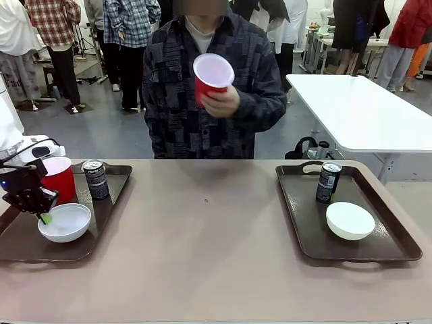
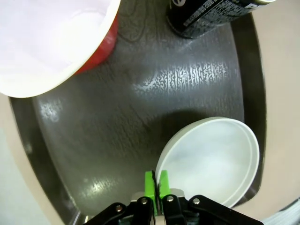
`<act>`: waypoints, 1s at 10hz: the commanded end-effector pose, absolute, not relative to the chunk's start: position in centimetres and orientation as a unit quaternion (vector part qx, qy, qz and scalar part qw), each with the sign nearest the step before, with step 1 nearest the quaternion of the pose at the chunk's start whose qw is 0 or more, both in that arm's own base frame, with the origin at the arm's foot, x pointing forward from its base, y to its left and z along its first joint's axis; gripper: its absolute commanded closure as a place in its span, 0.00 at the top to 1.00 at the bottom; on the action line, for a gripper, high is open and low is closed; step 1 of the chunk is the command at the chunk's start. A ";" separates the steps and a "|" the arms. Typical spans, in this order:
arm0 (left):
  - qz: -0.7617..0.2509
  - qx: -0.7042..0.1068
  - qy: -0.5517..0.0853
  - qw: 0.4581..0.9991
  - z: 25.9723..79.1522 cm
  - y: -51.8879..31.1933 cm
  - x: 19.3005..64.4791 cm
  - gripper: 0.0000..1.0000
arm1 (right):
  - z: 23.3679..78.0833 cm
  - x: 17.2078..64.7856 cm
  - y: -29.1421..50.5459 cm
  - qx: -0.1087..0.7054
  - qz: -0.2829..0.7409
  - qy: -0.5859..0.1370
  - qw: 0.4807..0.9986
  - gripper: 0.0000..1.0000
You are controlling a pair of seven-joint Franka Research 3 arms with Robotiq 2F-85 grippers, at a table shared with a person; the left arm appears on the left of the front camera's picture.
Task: Prepare tableware on both trays.
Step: Pick up a Picnic Bowl from the table and place it on a Handle tray.
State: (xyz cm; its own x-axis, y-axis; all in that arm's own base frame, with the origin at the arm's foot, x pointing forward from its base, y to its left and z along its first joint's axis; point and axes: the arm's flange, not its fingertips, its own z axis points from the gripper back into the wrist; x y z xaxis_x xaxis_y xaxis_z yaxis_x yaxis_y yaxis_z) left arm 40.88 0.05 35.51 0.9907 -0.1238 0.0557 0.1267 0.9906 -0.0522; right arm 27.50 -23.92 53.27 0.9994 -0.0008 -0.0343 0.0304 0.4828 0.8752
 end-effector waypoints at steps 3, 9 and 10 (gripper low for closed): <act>-0.056 -0.010 -0.033 0.998 35.9 -0.2 40.5 0.91 | 53.3 27.4 -23.7 0.511 -0.008 0.015 0.859 0.89; -0.105 -0.009 -0.014 0.994 41.3 -2.4 38.5 0.74 | 53.3 27.4 -23.7 0.511 -0.008 0.015 0.859 0.89; -0.113 -0.004 -0.015 0.993 42.2 -2.7 38.4 0.85 | 53.3 27.4 -23.7 0.511 -0.008 0.015 0.859 0.89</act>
State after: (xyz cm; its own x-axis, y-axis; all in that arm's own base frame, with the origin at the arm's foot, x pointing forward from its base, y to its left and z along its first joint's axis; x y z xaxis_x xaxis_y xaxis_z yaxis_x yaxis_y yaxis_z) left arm 38.47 -2.59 41.15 0.9792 -0.1987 0.0407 0.2002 0.9791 -0.0369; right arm 27.49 -23.92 53.28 0.9994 -0.0013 -0.0345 0.0308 0.4832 0.8750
